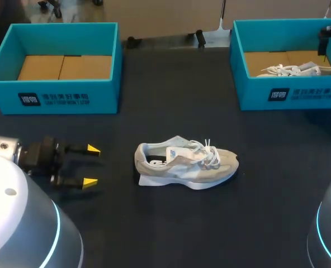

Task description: Take the shoe out of the shoebox, open the shoe tongue, remove and reinsert the insole, then place the shoe into the shoebox

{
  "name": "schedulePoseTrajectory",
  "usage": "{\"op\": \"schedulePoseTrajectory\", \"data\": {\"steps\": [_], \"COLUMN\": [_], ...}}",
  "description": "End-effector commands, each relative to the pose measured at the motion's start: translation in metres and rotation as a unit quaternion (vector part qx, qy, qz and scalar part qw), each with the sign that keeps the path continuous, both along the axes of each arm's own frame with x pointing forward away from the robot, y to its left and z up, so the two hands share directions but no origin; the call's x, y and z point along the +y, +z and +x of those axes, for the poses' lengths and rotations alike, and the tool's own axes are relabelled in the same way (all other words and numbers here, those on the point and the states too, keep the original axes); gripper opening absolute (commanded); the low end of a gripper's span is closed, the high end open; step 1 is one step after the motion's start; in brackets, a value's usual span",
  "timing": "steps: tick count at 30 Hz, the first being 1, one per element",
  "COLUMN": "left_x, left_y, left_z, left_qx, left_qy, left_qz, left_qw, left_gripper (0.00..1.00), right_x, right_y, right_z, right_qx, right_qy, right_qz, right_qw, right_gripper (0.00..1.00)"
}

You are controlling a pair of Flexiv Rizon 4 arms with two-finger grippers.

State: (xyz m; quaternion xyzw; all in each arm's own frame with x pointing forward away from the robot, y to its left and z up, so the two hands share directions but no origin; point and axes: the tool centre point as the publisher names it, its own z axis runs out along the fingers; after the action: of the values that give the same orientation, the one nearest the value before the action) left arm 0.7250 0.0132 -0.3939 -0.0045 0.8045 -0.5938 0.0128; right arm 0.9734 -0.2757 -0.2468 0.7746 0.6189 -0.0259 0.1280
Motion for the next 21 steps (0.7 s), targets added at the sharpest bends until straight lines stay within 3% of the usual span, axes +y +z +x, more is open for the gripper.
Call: {"op": "schedulePoseTrajectory", "data": {"steps": [1, 21], "left_x": [-0.014, -0.077], "left_y": [0.001, -0.001], "left_z": [0.001, 0.025], "left_qx": [-0.003, 0.002], "left_qy": [0.005, 0.001], "left_qz": [-0.001, -0.009], "left_qw": [1.0, 1.0], "left_gripper": [1.0, 1.0], "right_x": [0.0, 0.0], "right_y": [0.0, 0.0], "right_z": [-0.001, -0.001], "right_qx": [-0.001, -0.001], "right_qy": [0.0, 0.0], "right_qz": [0.0, 0.0], "right_qw": [1.0, 1.0], "right_gripper": [1.0, 1.0]}}
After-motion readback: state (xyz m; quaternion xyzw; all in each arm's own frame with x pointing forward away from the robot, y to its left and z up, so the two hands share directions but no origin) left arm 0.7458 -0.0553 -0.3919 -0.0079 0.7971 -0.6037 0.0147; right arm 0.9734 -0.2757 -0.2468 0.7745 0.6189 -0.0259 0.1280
